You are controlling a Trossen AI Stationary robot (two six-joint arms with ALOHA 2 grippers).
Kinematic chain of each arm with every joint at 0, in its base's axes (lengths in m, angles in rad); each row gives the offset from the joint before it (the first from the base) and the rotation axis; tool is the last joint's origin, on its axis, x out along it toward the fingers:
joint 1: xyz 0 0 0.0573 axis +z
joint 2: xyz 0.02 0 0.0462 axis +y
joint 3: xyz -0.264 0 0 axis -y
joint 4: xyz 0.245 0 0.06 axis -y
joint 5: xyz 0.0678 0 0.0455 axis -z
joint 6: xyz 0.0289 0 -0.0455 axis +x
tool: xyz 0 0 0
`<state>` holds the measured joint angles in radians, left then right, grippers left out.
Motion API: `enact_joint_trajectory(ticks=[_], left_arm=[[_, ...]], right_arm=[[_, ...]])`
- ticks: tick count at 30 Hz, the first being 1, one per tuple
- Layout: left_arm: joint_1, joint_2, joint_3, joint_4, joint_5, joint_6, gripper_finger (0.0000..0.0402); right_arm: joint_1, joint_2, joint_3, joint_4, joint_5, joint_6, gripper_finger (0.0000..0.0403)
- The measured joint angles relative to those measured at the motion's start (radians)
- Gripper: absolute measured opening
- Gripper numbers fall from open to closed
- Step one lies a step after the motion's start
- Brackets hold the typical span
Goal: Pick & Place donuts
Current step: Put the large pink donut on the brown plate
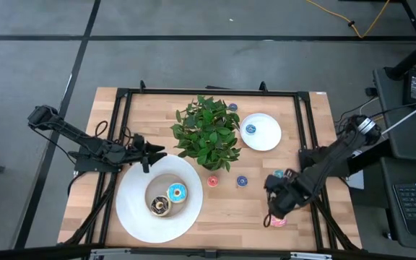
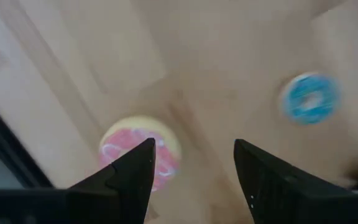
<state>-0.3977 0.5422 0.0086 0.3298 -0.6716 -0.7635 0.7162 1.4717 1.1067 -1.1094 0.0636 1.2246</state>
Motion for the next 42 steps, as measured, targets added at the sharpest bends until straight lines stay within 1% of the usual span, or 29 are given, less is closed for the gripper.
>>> enact_joint_trajectory(ticks=[2, 5, 10, 14, 17, 22, 27, 35, 37, 39, 42], left_arm=[[0.0, 0.0, 0.0, 0.0, 0.0, 0.0, 0.0203], [0.0, 0.0, 0.0, 0.0, 0.002, 0.0, 0.0203], [0.0, 0.0, 0.0, 0.001, 0.002, 0.0, 0.0203], [0.0, 0.0, 0.0, 0.001, 0.002, 0.0, 0.0203], [0.0, 0.0, 0.0, 0.001, 0.003, 0.0, 0.0203], [0.0, 0.0, 0.0, 0.002, 0.003, 0.0, 0.0203], [0.0, 0.0, 0.0, 0.003, 0.004, 0.0, 0.0203], [0.0, 0.0, 0.0, 0.003, 0.003, 0.0, 0.0203], [0.0, 0.0, 0.0, 0.003, 0.003, 0.0, 0.0203], [0.0, 0.0, 0.0, 0.003, 0.003, 0.0, 0.0203], [0.0, 0.0, 0.0, 0.003, 0.003, 0.0, 0.0203]], right_arm=[[0.019, 0.001, -0.056, 0.075, -0.031, 0.035, 0.0218], [0.043, 0.0, -0.114, 0.129, -0.078, 0.09, 0.0218], [0.09, 0.0, -0.168, 0.159, -0.109, 0.179, 0.0218], [0.12, 0.018, -0.197, 0.235, -0.146, 0.232, 0.0218], [0.141, 0.041, -0.197, 0.282, -0.146, 0.242, 0.0218], [0.153, 0.079, -0.197, 0.284, -0.137, 0.256, 0.0218], [0.154, 0.119, -0.197, 0.308, -0.096, 0.244, 0.0218], [0.153, 0.188, -0.197, 0.337, -0.084, 0.237, 0.0218], [0.153, 0.195, -0.197, 0.338, -0.084, 0.237, 0.0213], [0.153, 0.195, -0.197, 0.342, -0.087, 0.237, 0.0199], [0.153, 0.195, -0.197, 0.352, -0.096, 0.238, 0.0164]])
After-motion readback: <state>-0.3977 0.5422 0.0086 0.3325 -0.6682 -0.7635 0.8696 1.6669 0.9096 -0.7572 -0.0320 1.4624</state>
